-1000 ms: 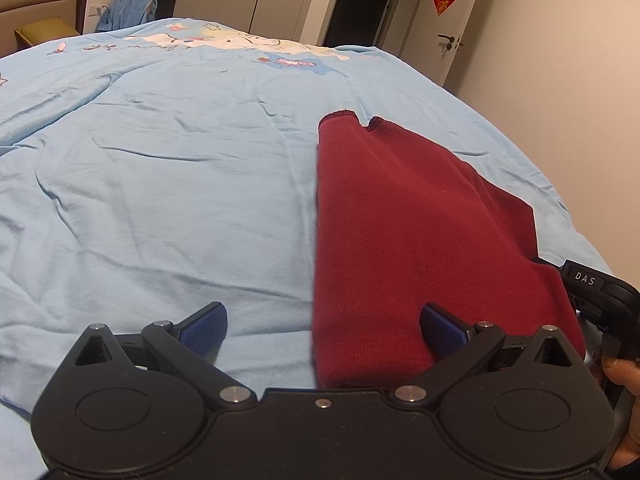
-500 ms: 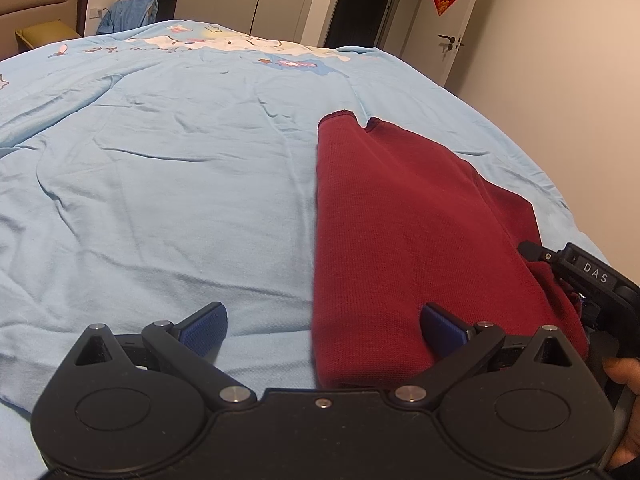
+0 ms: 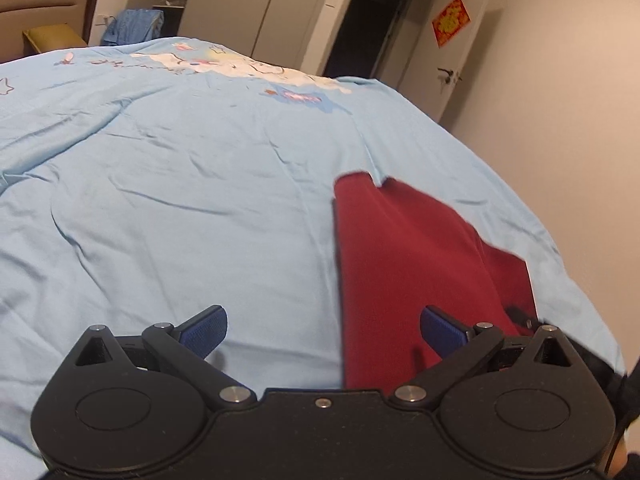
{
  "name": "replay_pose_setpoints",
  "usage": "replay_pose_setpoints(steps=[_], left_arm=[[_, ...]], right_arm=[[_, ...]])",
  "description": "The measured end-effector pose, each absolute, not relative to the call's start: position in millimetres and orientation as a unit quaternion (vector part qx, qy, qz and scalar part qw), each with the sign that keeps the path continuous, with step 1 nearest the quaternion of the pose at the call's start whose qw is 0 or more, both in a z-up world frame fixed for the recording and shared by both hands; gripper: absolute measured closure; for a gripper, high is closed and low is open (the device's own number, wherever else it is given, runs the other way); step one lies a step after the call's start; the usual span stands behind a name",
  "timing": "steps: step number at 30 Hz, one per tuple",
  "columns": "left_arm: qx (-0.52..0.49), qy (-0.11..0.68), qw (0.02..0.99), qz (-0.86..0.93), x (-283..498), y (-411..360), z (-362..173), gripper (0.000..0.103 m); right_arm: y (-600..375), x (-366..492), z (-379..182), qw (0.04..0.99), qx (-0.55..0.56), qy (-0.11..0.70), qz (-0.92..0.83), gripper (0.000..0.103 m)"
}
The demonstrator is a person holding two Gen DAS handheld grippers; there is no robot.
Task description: Fold small clothes
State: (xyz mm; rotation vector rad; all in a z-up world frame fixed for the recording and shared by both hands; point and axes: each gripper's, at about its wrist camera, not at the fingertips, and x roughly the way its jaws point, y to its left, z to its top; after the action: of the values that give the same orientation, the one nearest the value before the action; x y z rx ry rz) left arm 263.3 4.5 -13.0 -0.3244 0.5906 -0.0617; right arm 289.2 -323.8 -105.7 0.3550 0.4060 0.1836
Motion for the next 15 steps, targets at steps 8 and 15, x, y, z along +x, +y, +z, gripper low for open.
replay_pose_setpoints(steps=[8,15], left_arm=[[-0.181,0.323,0.926,-0.077,313.9,22.4,-16.4,0.015],[-0.269,0.355,0.884,-0.143,343.0,20.6,-39.5,0.056]], right_arm=[[-323.2,287.0,-108.1,0.961,0.176,0.193,0.089,0.063],[-326.3,286.2,-109.6,0.96,0.181,0.192,0.091,0.063]])
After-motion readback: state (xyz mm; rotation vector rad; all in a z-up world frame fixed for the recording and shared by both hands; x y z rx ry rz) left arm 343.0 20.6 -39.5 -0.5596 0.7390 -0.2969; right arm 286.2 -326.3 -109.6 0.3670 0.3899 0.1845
